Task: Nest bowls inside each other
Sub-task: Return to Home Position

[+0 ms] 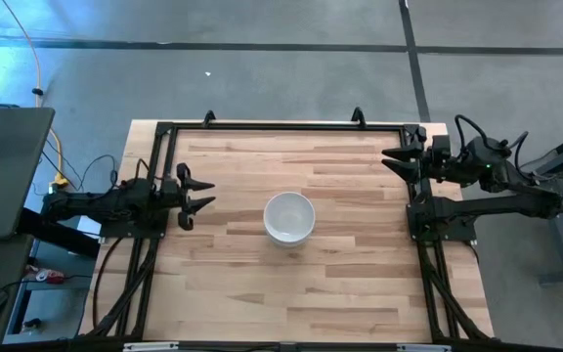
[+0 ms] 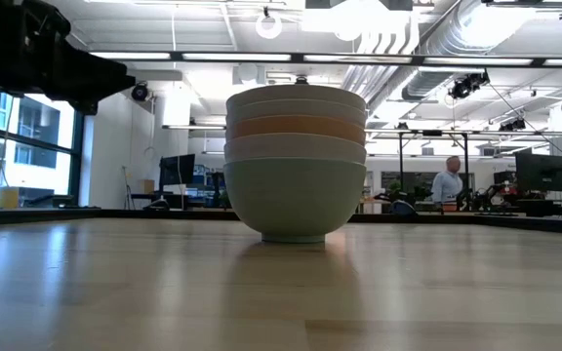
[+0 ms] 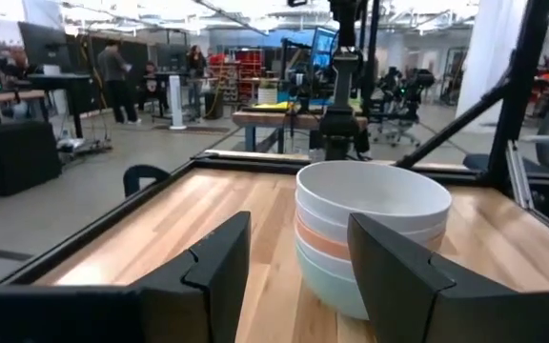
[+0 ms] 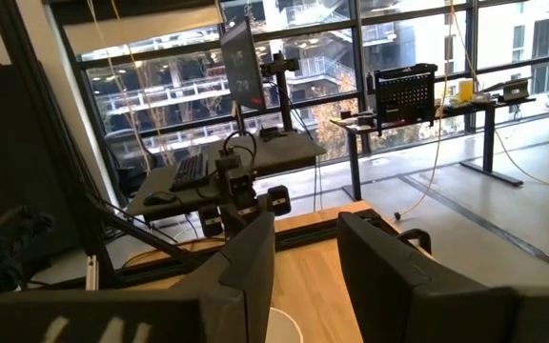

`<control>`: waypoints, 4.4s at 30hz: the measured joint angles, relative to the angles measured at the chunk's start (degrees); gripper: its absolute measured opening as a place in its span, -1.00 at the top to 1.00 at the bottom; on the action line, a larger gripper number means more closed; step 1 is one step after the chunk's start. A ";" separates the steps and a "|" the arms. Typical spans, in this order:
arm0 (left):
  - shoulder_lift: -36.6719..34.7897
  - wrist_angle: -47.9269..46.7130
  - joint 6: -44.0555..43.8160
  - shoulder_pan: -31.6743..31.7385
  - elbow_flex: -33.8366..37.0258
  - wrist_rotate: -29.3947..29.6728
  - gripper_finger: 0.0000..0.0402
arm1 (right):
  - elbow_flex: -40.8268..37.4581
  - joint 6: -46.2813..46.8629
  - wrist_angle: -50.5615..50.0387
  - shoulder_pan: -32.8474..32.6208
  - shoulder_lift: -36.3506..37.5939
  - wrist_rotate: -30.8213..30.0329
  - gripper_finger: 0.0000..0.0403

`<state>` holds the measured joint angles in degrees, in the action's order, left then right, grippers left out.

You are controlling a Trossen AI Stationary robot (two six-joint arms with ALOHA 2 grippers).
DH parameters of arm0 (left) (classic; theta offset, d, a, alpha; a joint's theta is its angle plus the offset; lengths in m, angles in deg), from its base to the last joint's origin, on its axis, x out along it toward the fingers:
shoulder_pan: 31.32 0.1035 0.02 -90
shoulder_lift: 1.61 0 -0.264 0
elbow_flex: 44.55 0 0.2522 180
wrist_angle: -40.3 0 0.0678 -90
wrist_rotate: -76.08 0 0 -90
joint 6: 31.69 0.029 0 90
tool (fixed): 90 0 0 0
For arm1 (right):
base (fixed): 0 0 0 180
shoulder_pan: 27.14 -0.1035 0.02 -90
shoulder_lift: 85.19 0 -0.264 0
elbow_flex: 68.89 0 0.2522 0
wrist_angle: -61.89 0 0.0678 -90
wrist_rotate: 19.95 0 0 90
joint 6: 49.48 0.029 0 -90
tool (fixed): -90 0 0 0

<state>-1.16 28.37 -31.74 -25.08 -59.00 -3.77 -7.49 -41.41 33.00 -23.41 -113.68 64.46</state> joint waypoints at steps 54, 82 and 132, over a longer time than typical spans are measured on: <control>3.04 -0.90 -4.88 1.66 -0.02 -6.47 0.18 | -18.87 -13.06 15.05 -0.02 3.81 14.23 0.45; 3.04 -0.90 -4.87 1.66 -0.03 -6.49 0.18 | -43.25 -3.97 59.14 -0.02 5.40 12.11 0.45; 3.03 -0.92 -4.86 1.64 -0.04 -6.51 0.18 | -47.12 -2.54 50.72 -3.15 2.27 8.83 0.45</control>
<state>1.87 27.45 -36.60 -23.45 -59.05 -10.28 -54.61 -43.95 83.72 -26.56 -111.42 73.29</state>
